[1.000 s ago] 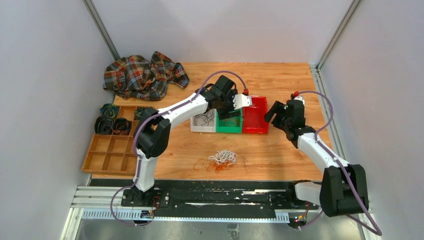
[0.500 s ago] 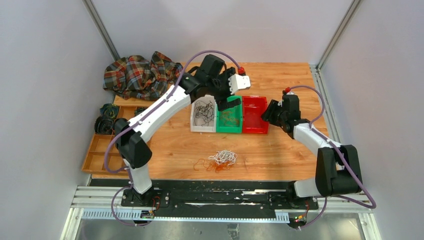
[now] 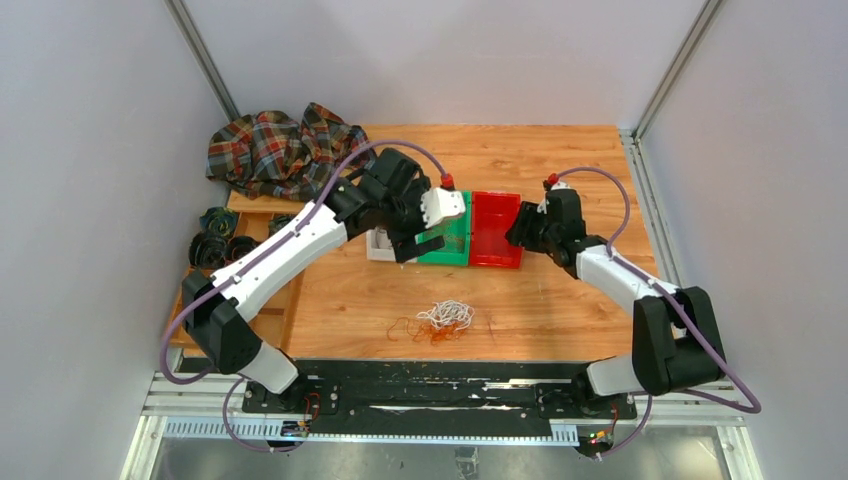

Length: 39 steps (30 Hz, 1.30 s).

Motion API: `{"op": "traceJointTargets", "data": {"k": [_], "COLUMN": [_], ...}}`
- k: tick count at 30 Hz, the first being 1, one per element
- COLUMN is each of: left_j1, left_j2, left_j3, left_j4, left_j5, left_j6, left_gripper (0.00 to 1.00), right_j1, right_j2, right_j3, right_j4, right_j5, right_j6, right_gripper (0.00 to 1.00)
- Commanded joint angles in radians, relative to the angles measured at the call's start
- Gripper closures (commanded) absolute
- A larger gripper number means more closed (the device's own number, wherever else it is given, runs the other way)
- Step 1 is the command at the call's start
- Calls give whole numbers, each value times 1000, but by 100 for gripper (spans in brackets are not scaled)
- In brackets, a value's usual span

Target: Untangle the cables

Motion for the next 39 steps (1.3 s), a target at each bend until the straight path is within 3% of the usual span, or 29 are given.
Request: {"op": "traceJointTargets", "data": {"k": [1,7,12,25,39], "left_j1": [5,-3,-38,-109,-177], "left_j2": [-47,-79,-51,55,-42], "left_j3": [-135,-362,-435,-518,-605], "left_j4": [-49,-37,-4,115,154], "left_j5": [9,64,90,139,146], "left_j6": [32,91,89,128,313], "left_gripper": [2,6,10,16,18], "right_j1": [14,14,24,27,28], "right_j2": [-76,-272,-397,-478,-479], "right_j3": [11,-41,-84,-147,-150], "right_j4": [-38,-66,-100,-130,-142], "right_j5": [74,107,68,-31,-49], "right_j6": [8,14,31,57,51], "right_gripper": [42,22,20,26,34]}}
